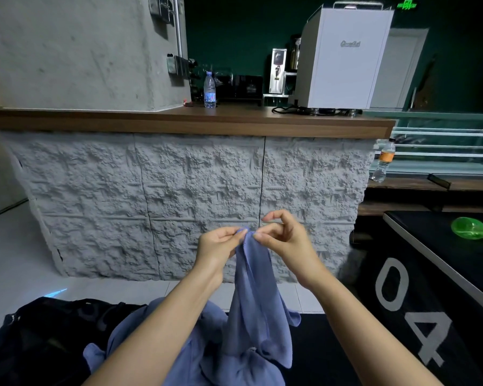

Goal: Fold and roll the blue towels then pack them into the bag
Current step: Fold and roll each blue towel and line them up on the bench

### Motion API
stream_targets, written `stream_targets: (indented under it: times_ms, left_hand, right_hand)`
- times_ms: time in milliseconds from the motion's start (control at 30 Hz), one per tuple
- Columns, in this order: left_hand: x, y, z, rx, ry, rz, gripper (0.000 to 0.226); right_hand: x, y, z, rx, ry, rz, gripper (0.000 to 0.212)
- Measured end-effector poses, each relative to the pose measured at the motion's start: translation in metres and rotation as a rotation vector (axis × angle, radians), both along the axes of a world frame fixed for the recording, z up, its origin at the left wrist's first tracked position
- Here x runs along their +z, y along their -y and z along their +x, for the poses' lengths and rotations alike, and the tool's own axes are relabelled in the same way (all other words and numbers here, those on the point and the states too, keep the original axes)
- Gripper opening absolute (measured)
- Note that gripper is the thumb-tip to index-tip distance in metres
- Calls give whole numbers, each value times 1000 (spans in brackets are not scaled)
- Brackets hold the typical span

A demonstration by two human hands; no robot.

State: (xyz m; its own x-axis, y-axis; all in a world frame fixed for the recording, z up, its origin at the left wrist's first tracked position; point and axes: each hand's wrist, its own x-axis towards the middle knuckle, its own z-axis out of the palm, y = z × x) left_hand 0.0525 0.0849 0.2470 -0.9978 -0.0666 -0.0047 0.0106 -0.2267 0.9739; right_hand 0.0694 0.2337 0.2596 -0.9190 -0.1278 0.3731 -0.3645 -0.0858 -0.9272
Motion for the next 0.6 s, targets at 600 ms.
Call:
stream_targets:
  times_ms: [600]
  left_hand:
    - [-3, 1, 1, -81, -113, -173, 16]
  right_hand:
    - [-17, 5, -12, -169, -84, 165, 22]
